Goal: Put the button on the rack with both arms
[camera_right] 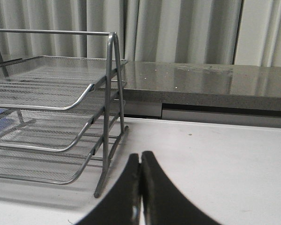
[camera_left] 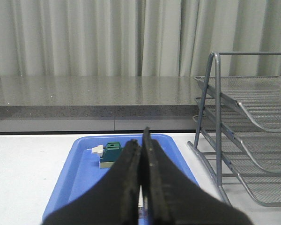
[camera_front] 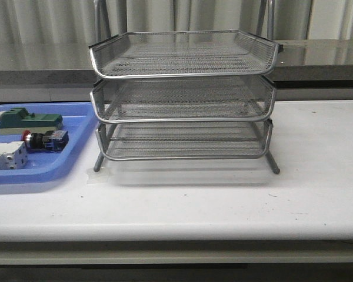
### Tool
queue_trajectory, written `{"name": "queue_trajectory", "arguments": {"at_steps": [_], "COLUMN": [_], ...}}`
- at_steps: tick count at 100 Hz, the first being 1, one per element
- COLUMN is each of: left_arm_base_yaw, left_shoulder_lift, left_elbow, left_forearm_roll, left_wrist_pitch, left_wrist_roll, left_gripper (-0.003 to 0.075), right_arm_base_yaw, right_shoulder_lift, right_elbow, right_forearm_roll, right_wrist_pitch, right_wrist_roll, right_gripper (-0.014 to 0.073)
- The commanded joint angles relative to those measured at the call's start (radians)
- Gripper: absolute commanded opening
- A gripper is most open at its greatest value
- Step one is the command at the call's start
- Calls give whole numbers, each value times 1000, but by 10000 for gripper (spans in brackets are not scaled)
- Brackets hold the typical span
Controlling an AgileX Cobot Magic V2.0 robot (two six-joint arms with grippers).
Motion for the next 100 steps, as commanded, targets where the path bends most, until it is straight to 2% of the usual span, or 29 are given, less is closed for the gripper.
{"name": "queue_trajectory", "arguments": {"at_steps": [1, 64, 100], "left_arm_base_yaw": [-6, -6, -6], "left_shoulder_lift": [-32, -32, -32], "left_elbow": [43, 43, 43], "left_forearm_roll": [-3, -3, -3], "left_wrist_pitch": [-80, -80, -80], "left_wrist_roll": [-6, -6, -6], "left_gripper": [-20, -20, -20], "right_arm_base_yaw": [-5, -5, -5], "right_shoulder_lift": [-20, -20, -20], "right_elbow": [-17, -17, -19], "right_forearm_roll": [0, 0, 4], "right_wrist_pitch": [-77, -77, -141], "right_wrist_roll": [-3, -3, -3], "right_gripper": [-60, -60, -60]}}
